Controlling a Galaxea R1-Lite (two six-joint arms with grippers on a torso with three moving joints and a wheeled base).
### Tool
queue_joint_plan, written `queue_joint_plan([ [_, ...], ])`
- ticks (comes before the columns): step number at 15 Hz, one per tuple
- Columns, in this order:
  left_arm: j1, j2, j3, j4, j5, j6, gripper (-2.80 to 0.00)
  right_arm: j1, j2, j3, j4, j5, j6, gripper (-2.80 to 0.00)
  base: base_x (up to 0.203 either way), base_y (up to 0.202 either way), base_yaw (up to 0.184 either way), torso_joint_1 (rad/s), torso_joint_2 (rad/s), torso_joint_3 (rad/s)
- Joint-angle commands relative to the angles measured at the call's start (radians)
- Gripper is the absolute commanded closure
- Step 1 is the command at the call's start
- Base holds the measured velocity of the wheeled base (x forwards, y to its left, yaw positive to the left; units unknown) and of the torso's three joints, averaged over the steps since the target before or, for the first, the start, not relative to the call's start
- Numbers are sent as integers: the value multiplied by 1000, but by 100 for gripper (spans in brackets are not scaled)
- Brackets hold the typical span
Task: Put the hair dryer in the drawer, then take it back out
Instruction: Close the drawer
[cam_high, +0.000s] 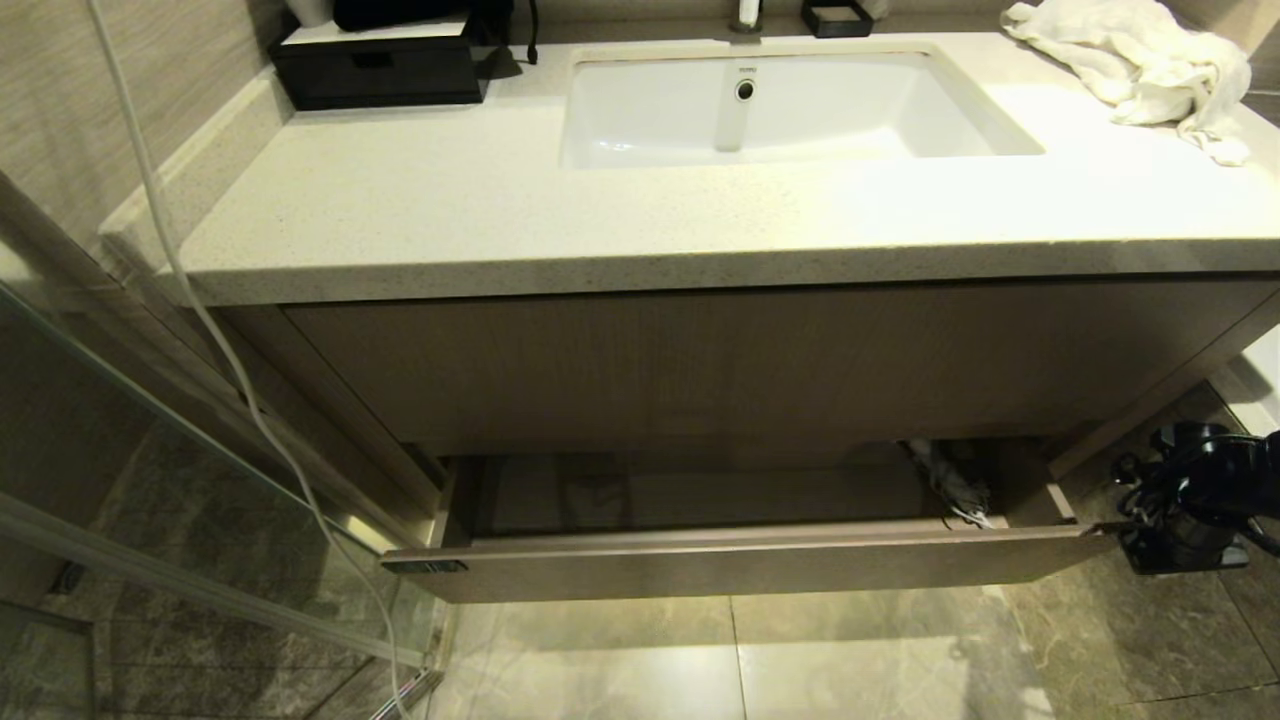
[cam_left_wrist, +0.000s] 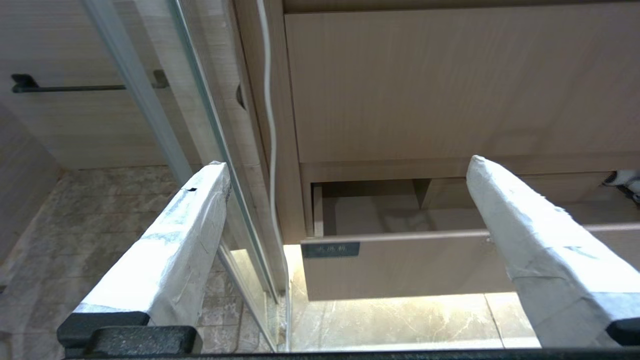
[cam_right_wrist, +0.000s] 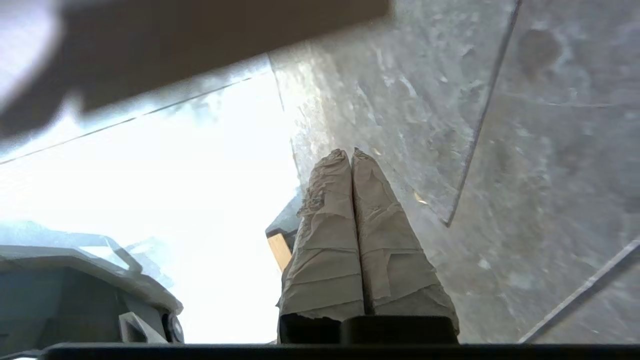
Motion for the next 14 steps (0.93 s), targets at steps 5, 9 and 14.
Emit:
queue_joint_plan([
  [5, 0, 0, 40, -2, 0, 0, -280, -3, -18, 0, -14, 6, -23, 0, 0, 0, 0, 0, 0, 0],
  [9, 0, 0, 40, -2, 0, 0, -280, 2, -5, -8, -74, 22, -20, 0, 0, 0, 0, 0, 0, 0],
  [14, 0, 0, 40, -2, 0, 0, -280, 25, 31, -35, -148, 76, -27, 0, 0, 0, 0, 0, 0, 0],
])
